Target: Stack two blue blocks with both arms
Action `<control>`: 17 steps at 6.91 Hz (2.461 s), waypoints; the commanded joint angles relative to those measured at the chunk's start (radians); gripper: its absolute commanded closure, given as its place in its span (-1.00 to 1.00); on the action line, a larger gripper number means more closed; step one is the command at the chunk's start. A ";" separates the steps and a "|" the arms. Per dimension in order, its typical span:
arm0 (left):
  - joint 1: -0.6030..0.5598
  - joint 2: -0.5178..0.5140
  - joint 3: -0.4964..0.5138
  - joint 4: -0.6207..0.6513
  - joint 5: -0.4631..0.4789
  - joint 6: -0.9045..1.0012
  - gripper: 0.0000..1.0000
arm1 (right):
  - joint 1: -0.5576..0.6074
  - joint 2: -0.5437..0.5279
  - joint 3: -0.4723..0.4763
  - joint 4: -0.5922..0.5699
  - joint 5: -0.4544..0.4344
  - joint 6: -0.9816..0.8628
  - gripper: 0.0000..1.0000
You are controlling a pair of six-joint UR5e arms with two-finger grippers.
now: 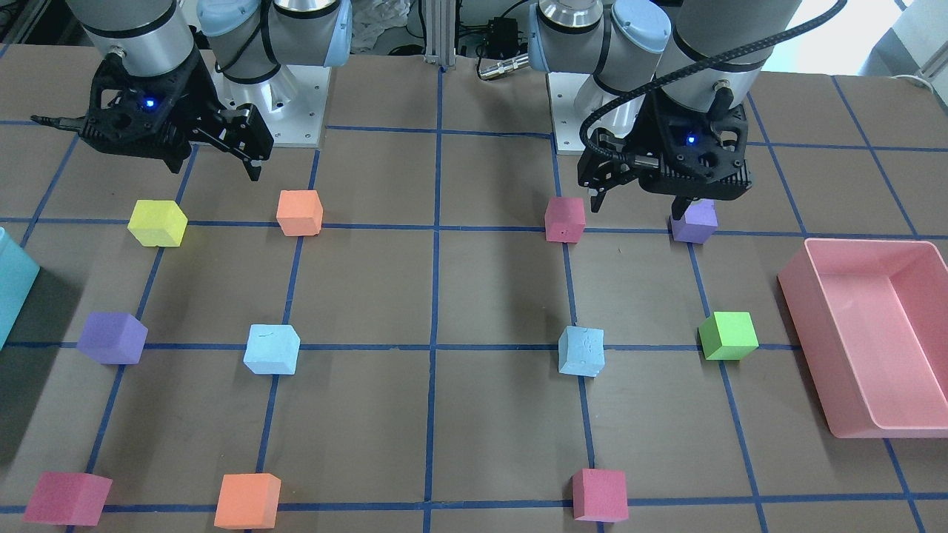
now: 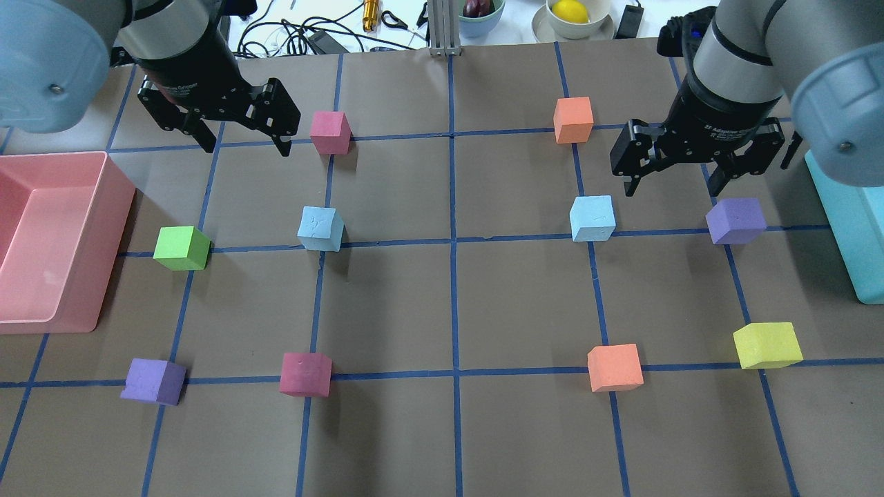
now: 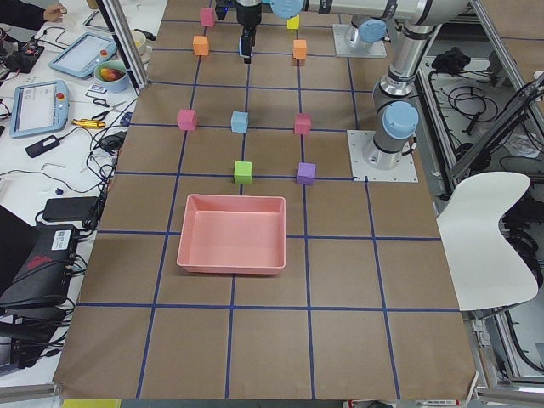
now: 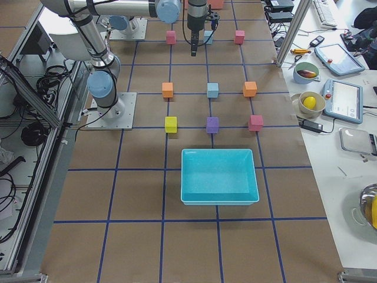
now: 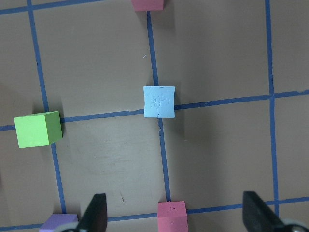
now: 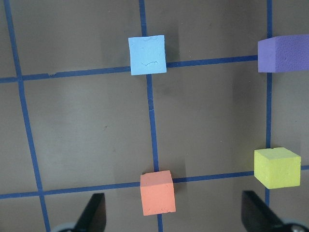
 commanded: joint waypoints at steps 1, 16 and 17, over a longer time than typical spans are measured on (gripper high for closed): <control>-0.001 -0.071 -0.032 0.126 -0.004 0.007 -1.00 | 0.000 0.000 0.001 0.001 0.000 0.000 -1.00; 0.013 -0.317 -0.370 0.685 -0.003 0.050 -1.00 | -0.001 0.511 0.127 -0.567 0.020 -0.128 -0.61; 0.013 -0.322 -0.370 0.686 -0.003 0.050 -1.00 | -0.003 0.511 0.125 -0.567 0.020 -0.124 0.39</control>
